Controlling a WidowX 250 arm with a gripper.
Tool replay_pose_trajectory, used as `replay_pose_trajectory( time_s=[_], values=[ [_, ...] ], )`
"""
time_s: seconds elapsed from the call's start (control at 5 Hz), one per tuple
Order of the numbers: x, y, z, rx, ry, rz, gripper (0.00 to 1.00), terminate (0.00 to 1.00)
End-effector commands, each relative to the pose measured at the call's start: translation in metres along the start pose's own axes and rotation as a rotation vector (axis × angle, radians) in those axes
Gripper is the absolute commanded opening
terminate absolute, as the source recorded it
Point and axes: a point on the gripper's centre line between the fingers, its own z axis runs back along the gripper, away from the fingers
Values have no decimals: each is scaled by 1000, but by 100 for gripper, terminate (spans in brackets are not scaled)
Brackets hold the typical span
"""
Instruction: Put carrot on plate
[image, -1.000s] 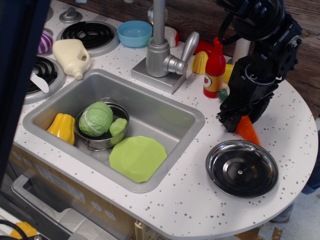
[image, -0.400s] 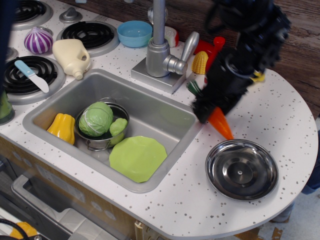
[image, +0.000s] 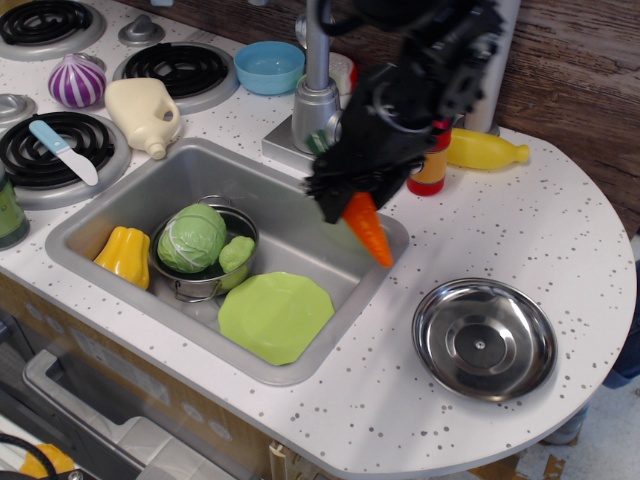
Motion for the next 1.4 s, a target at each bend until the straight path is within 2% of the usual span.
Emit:
replay_pose_trajectory(
  time_s=[0.0, 0.2, 0.4, 0.6, 0.8, 1.0, 1.2],
  values=[
    [-4, 29, -11, -70, -13, -66, 0, 0],
    [-17, 36, -37, -103, 24, -273, 0, 0],
    [-21, 31, -57, -132, 14, -432, 0, 0],
    [-19, 26, -71, -163, 70, -554, 0, 0],
    [-23, 27, -76, -226, 34, -653, 100, 0],
    [-23, 27, -76, -226, 34, -653, 100, 0],
    [-23, 27, -76, -226, 34, -653, 100, 100]
  ],
)
